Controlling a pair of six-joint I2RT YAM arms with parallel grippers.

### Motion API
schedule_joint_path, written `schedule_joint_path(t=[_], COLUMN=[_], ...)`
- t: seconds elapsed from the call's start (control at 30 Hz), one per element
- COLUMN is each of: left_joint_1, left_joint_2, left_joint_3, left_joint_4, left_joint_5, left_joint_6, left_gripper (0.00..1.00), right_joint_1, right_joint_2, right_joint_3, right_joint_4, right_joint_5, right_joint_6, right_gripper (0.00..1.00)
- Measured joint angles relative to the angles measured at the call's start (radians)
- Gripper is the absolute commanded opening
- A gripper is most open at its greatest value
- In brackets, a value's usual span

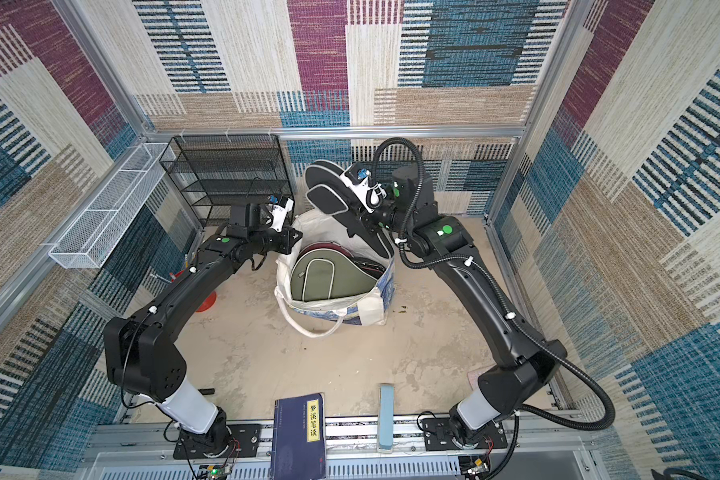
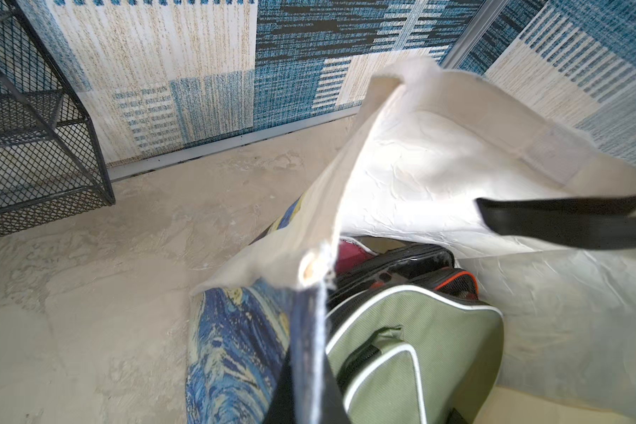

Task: Remove the ping pong set from the canvas bag
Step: Pick up the ping pong set from the canvas bag, then place the ping pong set at the corner of the board.

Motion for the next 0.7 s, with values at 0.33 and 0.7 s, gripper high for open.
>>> schedule_joint_path(t=[0.33, 0.7], left_joint_1=[0.000, 0.000], left_joint_2=[-0.006, -0.005], left_joint_3=[-0.015, -0.015], left_joint_4=[0.002, 0.004], left_joint_5=[-0.001, -0.004], left_joint_6=[0.000, -0.004], left_gripper=[0.00, 0.00], right_joint_1=[-0.095, -0.365], right_joint_2=[-0.191, -0.381], right_joint_3=[0.092, -0.463], right_joint_4=[-0.154, -0.196], right_joint_5=[0.391, 0.418], right_joint_6=[0.214, 0.401], right_gripper=[0.00, 0.00])
